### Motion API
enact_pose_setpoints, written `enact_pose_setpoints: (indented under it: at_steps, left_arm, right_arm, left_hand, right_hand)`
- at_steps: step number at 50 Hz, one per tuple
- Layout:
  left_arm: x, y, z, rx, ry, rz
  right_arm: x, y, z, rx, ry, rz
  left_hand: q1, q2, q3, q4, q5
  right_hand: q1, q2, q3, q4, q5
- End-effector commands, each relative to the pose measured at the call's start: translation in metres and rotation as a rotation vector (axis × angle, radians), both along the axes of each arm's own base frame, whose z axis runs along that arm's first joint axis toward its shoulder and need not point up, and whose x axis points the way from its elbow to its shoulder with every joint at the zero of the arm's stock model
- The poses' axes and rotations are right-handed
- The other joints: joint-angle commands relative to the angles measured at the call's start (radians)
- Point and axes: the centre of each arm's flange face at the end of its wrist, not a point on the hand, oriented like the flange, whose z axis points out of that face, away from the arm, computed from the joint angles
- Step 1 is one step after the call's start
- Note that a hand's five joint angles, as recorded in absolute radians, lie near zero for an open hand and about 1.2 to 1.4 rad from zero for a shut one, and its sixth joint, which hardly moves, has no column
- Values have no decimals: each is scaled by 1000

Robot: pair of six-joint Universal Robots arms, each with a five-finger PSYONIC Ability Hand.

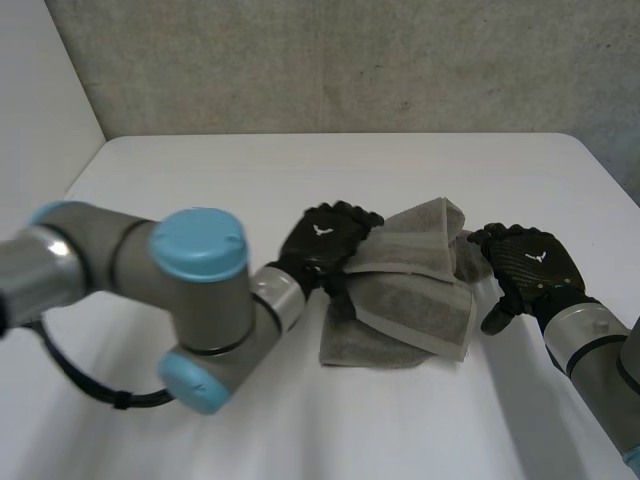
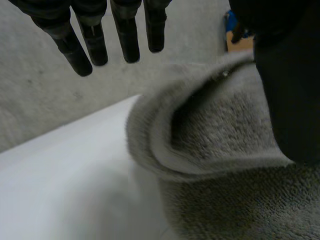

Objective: Fold the towel.

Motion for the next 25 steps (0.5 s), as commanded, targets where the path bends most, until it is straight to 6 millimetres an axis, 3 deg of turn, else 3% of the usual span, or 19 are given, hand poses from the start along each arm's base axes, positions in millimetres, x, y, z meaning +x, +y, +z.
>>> enact_pose_setpoints:
  at_steps: [1,2,4,10,12,13,15,18,20,21,23,24,25]
  left_arm:
    - [-22,-5,-16,23,-24,-20]
    - [-22,-5,-16,23,-24,-20]
    - [-21,-8,-12,15,-18,5]
    - [-1,-10,12,-2,-28,126]
    - [23,2,28,0,-50,182]
    - [23,2,28,0,-51,182]
    - [49,11,41,-5,-42,208]
    - [63,11,47,-18,-29,222]
    - [90,16,52,-34,-7,236]
    - [90,16,52,-34,-7,236]
    - [116,21,56,-61,18,241]
    - [116,21,56,-61,18,241]
    - [130,20,58,-85,24,246]
  right_arm:
    - [0,1,-1,2,3,2]
    - [0,0,-1,2,3,1]
    - [0,0,-1,2,3,1]
    - [0,0,-1,2,3,1]
    - [0,0,-1,2,3,1]
    - [0,1,-1,4,3,2]
    - [0,1,-2,5,3,2]
    - [1,2,-2,5,3,4]
    - [1,2,-1,4,3,5]
    - [1,3,-2,5,3,5]
    - [2,3,-2,5,3,10]
    - [2,4,-1,4,2,13]
    - [2,4,-1,4,2,13]
  left_hand:
    - [451,445,449,451,445]
    - [454,447,452,453,447]
    - [1024,1017,1022,1023,1017]
    - [1076,1069,1074,1075,1069]
    - [1076,1069,1074,1075,1069]
    - [1076,1069,1074,1075,1069]
    - [1076,1069,1074,1075,1069]
    - [1076,1069,1074,1075,1069]
    - [1076,1069,1074,1075,1069]
    - [1076,1069,1074,1075,1069]
    - [1076,1069,1074,1075,1069]
    - [1076,1069,1074,1075,1069]
    - [1076,1069,1074,1075,1069]
  right_hand:
    - [-56,-71,-70,-82,-59]
    - [-56,-71,-70,-82,-59]
    - [-56,-71,-70,-82,-59]
    - [-56,-71,-70,-82,-59]
    - [-56,-71,-70,-82,-59]
    - [-56,-71,-70,-82,-59]
    - [-56,-71,-70,-82,-59]
    - [-56,-71,-70,-82,-59]
    - [-56,-71,-70,-82,-59]
    - [-56,-71,-70,-82,-59]
    - [-56,-71,-70,-82,-59]
    - [-56,-71,-70,-82,-59]
    - [-56,-71,-70,-82,-59]
